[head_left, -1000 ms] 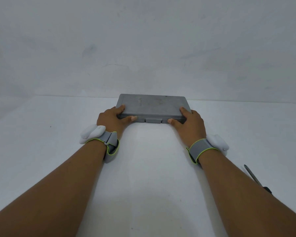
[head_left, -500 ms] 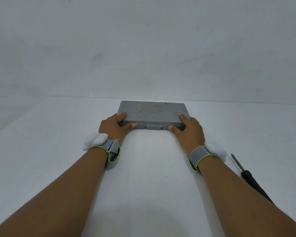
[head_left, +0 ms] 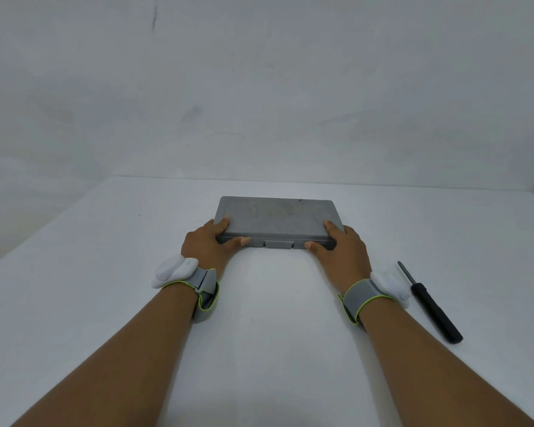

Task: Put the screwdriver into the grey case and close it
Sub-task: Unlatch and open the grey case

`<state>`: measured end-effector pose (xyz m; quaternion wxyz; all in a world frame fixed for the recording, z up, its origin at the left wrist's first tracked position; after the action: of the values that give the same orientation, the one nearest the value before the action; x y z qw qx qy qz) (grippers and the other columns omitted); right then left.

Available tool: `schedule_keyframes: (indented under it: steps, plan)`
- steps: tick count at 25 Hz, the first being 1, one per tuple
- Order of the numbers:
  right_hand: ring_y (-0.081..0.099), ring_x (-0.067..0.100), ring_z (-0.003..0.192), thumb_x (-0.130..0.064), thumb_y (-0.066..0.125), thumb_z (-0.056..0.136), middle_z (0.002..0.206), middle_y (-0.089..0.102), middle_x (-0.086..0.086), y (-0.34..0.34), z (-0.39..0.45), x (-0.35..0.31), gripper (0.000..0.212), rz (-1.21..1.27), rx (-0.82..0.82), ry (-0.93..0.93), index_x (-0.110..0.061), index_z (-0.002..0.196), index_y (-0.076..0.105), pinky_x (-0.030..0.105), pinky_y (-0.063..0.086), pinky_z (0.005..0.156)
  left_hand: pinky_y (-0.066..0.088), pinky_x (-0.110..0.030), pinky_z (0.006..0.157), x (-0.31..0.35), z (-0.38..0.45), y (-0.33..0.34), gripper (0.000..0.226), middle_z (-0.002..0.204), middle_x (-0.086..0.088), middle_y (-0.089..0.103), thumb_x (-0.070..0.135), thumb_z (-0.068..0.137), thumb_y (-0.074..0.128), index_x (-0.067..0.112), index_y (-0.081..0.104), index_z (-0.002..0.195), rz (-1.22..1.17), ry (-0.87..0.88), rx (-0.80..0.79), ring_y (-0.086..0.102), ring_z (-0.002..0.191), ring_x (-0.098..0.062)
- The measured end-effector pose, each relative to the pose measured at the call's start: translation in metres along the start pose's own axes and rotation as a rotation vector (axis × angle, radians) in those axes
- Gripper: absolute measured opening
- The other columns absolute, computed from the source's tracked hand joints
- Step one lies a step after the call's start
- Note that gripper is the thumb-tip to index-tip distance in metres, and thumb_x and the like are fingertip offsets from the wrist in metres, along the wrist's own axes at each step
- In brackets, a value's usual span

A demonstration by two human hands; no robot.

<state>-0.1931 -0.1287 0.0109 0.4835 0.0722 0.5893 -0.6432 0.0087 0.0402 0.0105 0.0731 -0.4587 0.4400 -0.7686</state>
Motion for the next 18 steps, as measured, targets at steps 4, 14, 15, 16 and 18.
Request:
schedule_keyframes:
  steps: [4,14,15,16,18]
  plan:
    - [0.047,0.029,0.119,-0.043,0.066,0.081,0.129,0.05,0.012,-0.005,-0.018,-0.001,0.064,0.007,-0.004,0.002,-0.021,0.137,0.042,0.034,0.042,0.095,0.038,-0.036,0.109,0.0,-0.02,-0.005,0.068,0.146,-0.006,0.045,0.054,0.078,0.065,0.027,0.043,0.136,0.002,-0.004,-0.006,0.045,0.129,-0.027]
    - [0.047,0.029,0.118,-0.043,0.067,0.08,0.128,0.05,0.012,-0.023,-0.067,-0.005,0.066,0.039,-0.023,-0.008,-0.019,0.137,0.043,0.034,0.042,0.096,0.037,-0.036,0.11,-0.001,-0.073,-0.021,0.068,0.147,-0.007,0.043,0.054,0.078,0.065,0.027,0.042,0.137,-0.012,-0.01,-0.011,0.045,0.13,-0.027]
    - [0.047,0.029,0.119,-0.042,0.067,0.08,0.128,0.05,0.013,-0.025,-0.072,-0.005,0.066,0.045,-0.026,-0.008,-0.018,0.137,0.043,0.034,0.041,0.096,0.037,-0.036,0.11,-0.002,-0.078,-0.022,0.068,0.147,-0.007,0.043,0.054,0.078,0.065,0.028,0.042,0.137,-0.016,-0.011,-0.01,0.045,0.13,-0.027]
    - [0.048,0.028,0.118,-0.042,0.068,0.08,0.127,0.05,0.013,-0.026,-0.077,-0.005,0.066,0.05,-0.031,-0.008,-0.018,0.137,0.043,0.033,0.041,0.096,0.037,-0.036,0.109,-0.002,-0.083,-0.023,0.068,0.146,-0.006,0.044,0.054,0.078,0.065,0.028,0.042,0.137,-0.016,-0.012,-0.01,0.046,0.129,-0.027]
    - [0.048,0.028,0.118,-0.042,0.068,0.08,0.127,0.05,0.012,-0.028,-0.084,-0.004,0.066,0.051,-0.038,-0.01,-0.018,0.137,0.043,0.03,0.04,0.095,0.038,-0.035,0.108,-0.003,-0.09,-0.024,0.068,0.146,-0.005,0.045,0.054,0.078,0.064,0.028,0.042,0.137,-0.012,-0.011,-0.01,0.046,0.128,-0.026]
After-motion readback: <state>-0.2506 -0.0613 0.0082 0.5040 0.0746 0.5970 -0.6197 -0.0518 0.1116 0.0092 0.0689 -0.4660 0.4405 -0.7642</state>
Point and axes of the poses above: each hand's wrist, its own z-axis towards the middle knuckle, its own y-axis out of the palm, x = y × z, the point moved 8 cm from there along z, towards the middle knuckle
